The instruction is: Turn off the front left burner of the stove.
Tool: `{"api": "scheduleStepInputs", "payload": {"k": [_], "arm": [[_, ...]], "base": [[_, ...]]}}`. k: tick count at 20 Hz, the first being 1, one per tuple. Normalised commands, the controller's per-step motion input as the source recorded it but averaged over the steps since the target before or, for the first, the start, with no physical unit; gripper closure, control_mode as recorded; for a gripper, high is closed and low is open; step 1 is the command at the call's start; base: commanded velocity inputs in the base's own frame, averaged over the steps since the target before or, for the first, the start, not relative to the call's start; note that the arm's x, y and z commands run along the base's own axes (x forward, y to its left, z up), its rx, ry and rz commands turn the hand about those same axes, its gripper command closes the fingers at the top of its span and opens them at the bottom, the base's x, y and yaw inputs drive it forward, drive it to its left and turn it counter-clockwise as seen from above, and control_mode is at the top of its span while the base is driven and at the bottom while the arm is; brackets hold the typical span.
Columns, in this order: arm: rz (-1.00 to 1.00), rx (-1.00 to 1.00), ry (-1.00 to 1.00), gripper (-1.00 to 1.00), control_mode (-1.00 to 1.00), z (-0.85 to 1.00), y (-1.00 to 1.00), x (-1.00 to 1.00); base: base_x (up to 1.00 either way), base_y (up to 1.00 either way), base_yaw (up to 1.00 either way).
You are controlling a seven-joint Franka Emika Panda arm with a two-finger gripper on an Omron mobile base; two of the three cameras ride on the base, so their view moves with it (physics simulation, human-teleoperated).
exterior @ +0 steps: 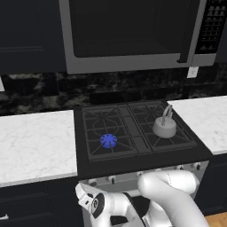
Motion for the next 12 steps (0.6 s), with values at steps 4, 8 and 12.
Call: {"api": "scheduleStepInputs", "payload": {"k": [4, 8, 12], "arm": [[0.00, 0.00, 0.00, 1.00, -1.00, 0.00, 0.00, 0.00], [-0.02, 0.11, 0.00, 1.00, -1.00, 0.03, -0.04, 0.00], [-0.07, 0.22, 0.09, 1.00, -1.00, 0.12, -0.09, 0.00]], "base": [[0.00, 0.00, 0.00], [0.00, 0.00, 0.00], [0.00, 0.00, 0.00]]}}
